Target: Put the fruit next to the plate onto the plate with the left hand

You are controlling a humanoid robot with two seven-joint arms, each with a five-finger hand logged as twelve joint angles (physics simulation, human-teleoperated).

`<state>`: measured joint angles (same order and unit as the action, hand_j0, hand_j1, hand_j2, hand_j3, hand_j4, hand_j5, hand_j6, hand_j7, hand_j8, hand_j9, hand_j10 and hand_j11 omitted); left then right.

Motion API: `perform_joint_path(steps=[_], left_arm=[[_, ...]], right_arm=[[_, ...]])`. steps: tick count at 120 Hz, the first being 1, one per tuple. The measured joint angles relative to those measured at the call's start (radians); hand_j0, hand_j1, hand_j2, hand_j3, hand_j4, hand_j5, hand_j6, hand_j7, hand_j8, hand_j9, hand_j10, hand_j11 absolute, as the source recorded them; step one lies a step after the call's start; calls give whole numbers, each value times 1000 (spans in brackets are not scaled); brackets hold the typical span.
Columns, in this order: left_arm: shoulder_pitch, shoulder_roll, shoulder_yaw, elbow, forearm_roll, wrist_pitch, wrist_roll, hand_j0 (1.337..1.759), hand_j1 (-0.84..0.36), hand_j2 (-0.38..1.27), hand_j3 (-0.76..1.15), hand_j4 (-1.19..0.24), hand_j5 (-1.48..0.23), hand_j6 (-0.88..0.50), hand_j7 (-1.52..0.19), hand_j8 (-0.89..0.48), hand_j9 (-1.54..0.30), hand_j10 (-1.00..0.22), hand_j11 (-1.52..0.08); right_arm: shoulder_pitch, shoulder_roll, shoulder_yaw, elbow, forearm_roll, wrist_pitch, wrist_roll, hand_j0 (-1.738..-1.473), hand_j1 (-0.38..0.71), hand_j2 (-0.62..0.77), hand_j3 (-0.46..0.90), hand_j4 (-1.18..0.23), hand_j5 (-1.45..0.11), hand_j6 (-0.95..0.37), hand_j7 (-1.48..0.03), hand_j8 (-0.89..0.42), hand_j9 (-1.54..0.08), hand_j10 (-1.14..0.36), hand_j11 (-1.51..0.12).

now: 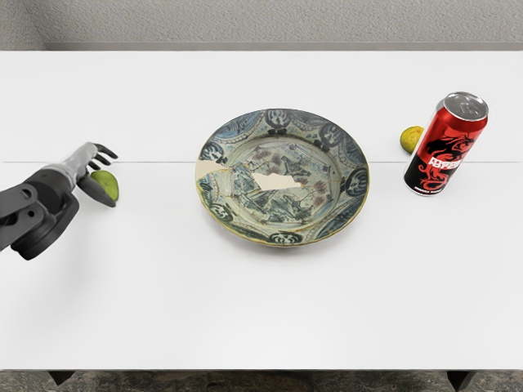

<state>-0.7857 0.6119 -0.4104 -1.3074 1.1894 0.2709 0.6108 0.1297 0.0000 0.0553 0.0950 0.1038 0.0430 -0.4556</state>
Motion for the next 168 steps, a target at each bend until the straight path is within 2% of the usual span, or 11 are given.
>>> perform_joint_path(steps=[43,75,135,168], left_arm=[[5,-2,0,-1,-1,14,0,1657,-147,104,0,-418,-554,-419,-554,-419,-554,-418,-554],[2,0,1,-3,-7,13,0,1658,-187,190,0,-472,-621,-472,-621,-427,-618,-473,-618],[-7,-5,-1,-5,-39,9,0,1657,-256,475,0,-609,-805,-540,-800,-427,-803,-601,-803],[-41,30,-10,-57,-77,5,0,1658,-274,626,0,-644,-851,-590,-846,-474,-849,-640,-848]], right_arm=[[1,0,0,-1,-1,0,0,-1658,-349,0,0,0,0,-1,0,0,0,0,0],[1,0,0,-1,0,-1,0,-1658,-349,0,0,0,0,-1,0,0,0,0,0],[1,0,0,-3,0,-1,0,-1658,-349,0,0,0,0,-1,0,0,0,0,0],[1,0,0,-3,0,-2,0,-1658,-349,0,0,0,0,-1,0,0,0,0,0]])
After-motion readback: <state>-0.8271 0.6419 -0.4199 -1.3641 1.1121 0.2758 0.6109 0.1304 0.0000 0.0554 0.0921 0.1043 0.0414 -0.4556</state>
